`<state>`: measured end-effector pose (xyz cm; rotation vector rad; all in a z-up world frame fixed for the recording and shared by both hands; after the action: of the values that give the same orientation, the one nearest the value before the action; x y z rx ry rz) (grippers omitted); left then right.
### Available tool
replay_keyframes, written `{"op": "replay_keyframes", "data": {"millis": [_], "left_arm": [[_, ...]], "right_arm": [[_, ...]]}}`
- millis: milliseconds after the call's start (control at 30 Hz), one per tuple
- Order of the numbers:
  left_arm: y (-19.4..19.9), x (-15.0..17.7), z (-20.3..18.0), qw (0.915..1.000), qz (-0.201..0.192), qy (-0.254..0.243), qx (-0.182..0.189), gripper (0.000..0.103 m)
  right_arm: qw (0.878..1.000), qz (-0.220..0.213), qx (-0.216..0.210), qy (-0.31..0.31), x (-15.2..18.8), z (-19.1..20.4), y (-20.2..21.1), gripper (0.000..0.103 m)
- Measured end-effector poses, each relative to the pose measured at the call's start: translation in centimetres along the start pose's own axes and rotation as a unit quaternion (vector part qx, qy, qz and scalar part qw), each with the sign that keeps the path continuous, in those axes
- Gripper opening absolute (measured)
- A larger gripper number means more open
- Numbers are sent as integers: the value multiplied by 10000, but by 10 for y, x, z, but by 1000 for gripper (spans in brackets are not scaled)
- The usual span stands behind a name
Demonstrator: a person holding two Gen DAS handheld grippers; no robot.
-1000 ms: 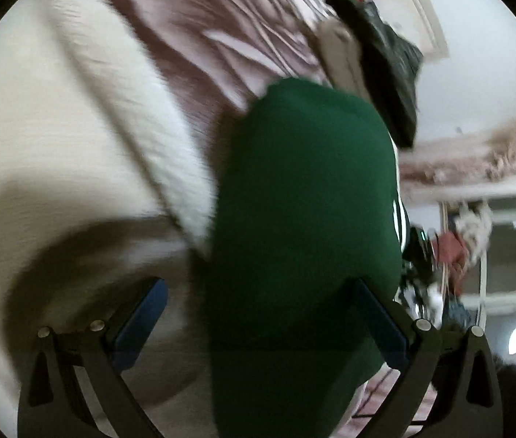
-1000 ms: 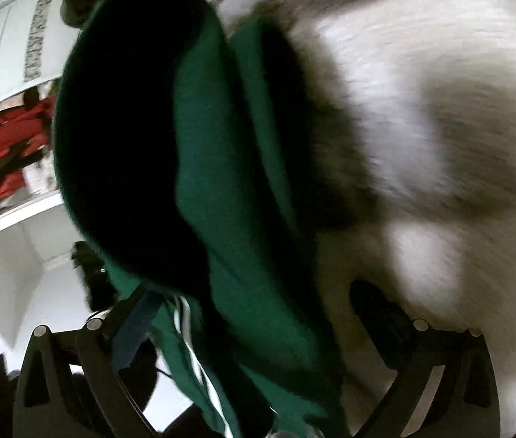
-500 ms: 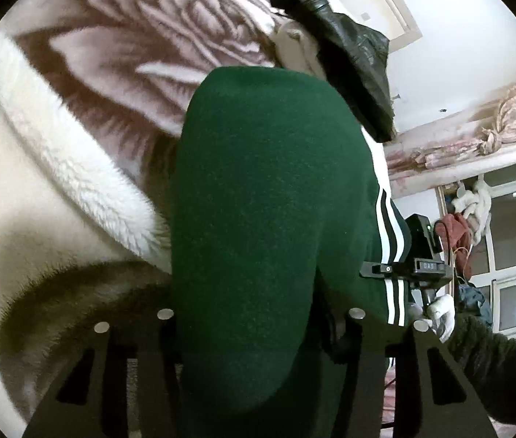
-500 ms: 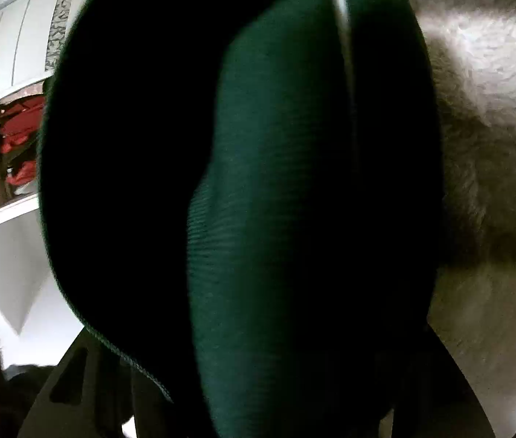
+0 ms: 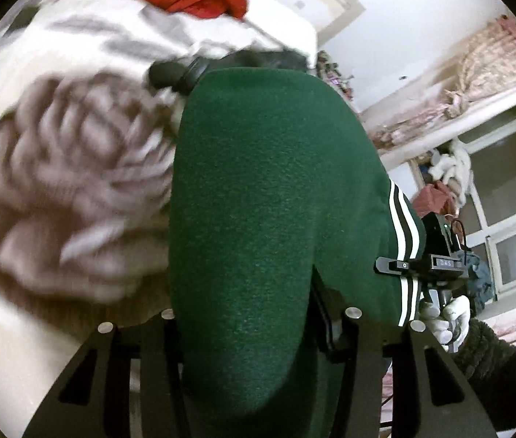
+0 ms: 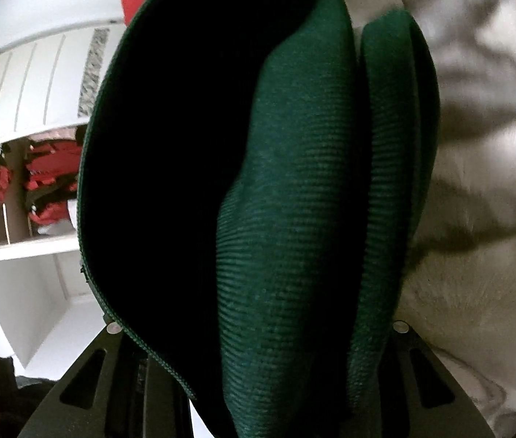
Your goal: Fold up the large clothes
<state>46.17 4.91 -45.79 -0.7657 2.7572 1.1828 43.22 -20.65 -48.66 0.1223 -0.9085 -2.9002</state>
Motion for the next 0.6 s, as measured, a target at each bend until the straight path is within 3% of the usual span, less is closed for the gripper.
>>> {"op": "replay_keyframes", "data": {"millis": [200, 300, 400, 600], "left_arm": [[-10, -100, -52, 9984, 69, -506, 245, 44], [-25, -156, -64, 9975, 110, -617, 340, 44], [-52, -209, -55, 9977, 156, -584, 302, 44], [-121, -262, 9, 9983, 537, -220, -98, 47]], "right_arm": [[9980, -554, 244, 165, -72, 59, 53, 36], [9956, -821, 383, 227, -127, 79, 71, 36], [9944, -929, 463, 214, -174, 80, 75, 36], [9947, -629, 816, 53, -259, 40, 32, 36]]}}
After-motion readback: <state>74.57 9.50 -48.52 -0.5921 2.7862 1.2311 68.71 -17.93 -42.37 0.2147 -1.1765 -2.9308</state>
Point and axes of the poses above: each gripper's, at about its wrist camera, not at the fingertips, and y roughly against the way its jaws point, z to its left, x to its underside, the point moved 5 cm from there along -y, roughly the way its jaws point, and after that the axes turned 10 degrees about y, right-handed, at the moved point
